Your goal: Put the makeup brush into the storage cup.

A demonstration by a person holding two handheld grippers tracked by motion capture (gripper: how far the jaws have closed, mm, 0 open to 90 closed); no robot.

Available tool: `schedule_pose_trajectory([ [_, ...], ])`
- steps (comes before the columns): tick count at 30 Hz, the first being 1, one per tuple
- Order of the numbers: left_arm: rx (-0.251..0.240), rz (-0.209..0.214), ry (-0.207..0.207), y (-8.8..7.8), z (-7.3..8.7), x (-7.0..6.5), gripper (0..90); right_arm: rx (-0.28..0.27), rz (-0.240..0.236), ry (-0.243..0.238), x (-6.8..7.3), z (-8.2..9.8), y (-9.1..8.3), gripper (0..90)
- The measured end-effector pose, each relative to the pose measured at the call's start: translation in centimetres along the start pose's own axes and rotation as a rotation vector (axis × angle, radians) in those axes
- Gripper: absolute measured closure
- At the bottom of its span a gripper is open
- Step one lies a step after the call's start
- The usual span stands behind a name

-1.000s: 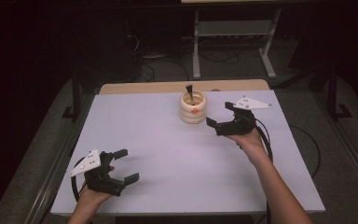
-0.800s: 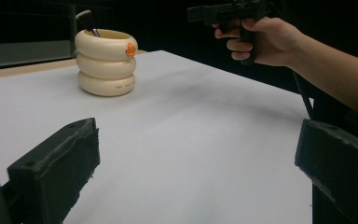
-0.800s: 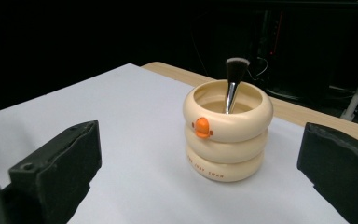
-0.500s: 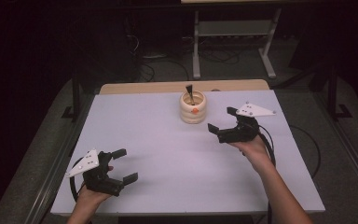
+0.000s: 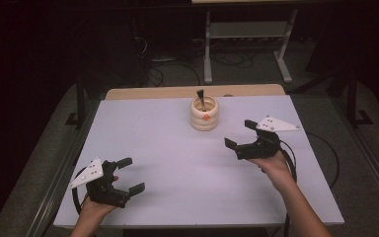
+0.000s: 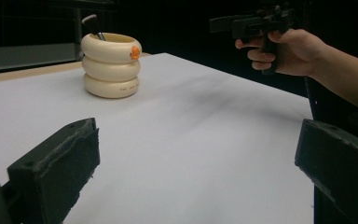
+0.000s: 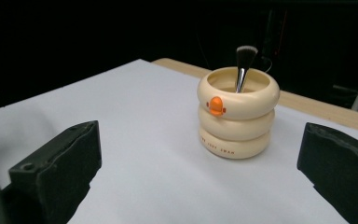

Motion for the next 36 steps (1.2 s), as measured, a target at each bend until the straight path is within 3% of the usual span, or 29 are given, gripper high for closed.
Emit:
schedule_pose_trajectory([
  [26,-0.002,-0.002,-0.001,-0.1,-0.1,0.0,0.0,-0.025,0.015,0.033,-0.4,2.0,-4.1,0.0],
  [36,-0.008,-0.004,-0.001,-0.1,-0.1,0.0,0.0,-0.054,0.043,0.044,-1.2,2.8,-5.8,0.0],
])
Point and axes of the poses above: each handheld gripper's, and its own axes: y roughly forward along the jaws, z roughly out of its underside, x roughly to its left, the point moved 10 cm from there along y, roughly forward along the jaws, and after that the axes turned 13 degrees about z, right-handed, at the moved point
